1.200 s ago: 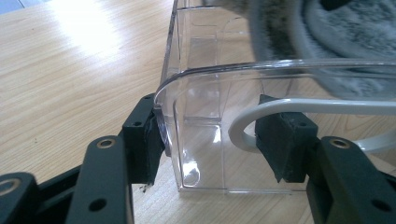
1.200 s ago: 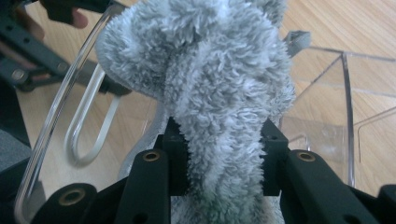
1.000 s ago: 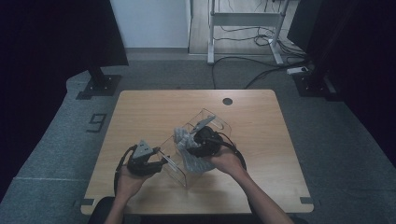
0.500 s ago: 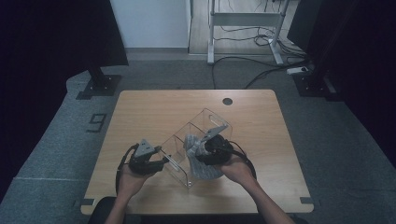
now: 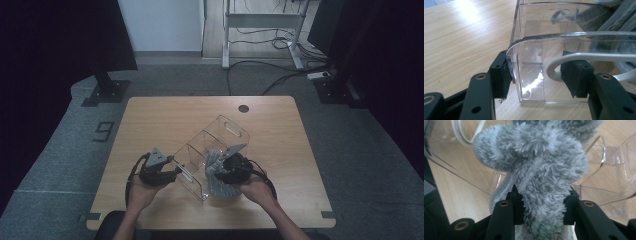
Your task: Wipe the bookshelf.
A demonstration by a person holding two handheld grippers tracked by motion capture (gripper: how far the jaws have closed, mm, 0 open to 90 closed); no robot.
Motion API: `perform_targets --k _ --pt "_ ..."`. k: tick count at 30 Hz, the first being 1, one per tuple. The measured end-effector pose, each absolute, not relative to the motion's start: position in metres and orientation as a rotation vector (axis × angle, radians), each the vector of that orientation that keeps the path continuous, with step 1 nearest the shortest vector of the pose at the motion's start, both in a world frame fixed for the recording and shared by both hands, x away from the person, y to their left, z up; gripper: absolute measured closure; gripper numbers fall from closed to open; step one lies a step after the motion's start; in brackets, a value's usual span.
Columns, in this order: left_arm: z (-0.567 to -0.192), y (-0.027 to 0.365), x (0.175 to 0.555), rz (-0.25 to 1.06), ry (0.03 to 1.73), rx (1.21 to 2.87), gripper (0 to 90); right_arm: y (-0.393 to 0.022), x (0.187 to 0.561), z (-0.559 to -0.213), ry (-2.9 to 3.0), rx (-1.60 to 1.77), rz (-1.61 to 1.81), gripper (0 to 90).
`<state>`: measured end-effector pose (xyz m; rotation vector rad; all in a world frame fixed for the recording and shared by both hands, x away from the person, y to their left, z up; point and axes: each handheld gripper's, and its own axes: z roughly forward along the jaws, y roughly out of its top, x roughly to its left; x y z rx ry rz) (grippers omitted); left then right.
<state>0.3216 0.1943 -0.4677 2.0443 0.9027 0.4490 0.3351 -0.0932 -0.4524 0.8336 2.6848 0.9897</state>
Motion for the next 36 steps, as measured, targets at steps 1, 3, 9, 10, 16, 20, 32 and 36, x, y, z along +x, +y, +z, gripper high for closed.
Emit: perform_targets --k 1,3,9,10,16,20,32,36 --pt "-0.468 0.194 0.322 0.448 0.903 2.044 43.2 -0.093 0.335 -0.454 2.684 0.84 0.99 62.5" --pt "-0.468 0.194 0.322 0.45 0.905 2.042 43.3 -0.093 0.337 -0.459 2.688 0.847 0.986 62.5" --pt "-0.468 0.193 0.325 0.451 0.907 2.04 43.2 -0.093 0.339 -0.472 2.697 0.861 0.953 62.7" --pt "-0.468 0.192 0.325 0.451 0.908 2.039 43.2 -0.093 0.34 -0.475 2.698 0.864 0.945 62.7" --pt "-0.468 0.191 0.328 0.452 0.907 2.037 43.2 -0.093 0.343 -0.494 2.714 0.887 0.891 63.0" --pt "-0.469 0.191 0.33 0.454 0.904 2.034 43.2 -0.094 0.346 -0.509 2.724 0.901 0.877 63.6" --pt "-0.467 0.197 0.327 0.498 0.852 2.041 31.0 -0.094 0.344 -0.51 2.718 0.896 0.871 63.2" --pt "-0.468 0.202 0.323 0.482 0.845 2.056 29.2 -0.095 0.343 -0.506 2.717 0.89 0.872 63.2"
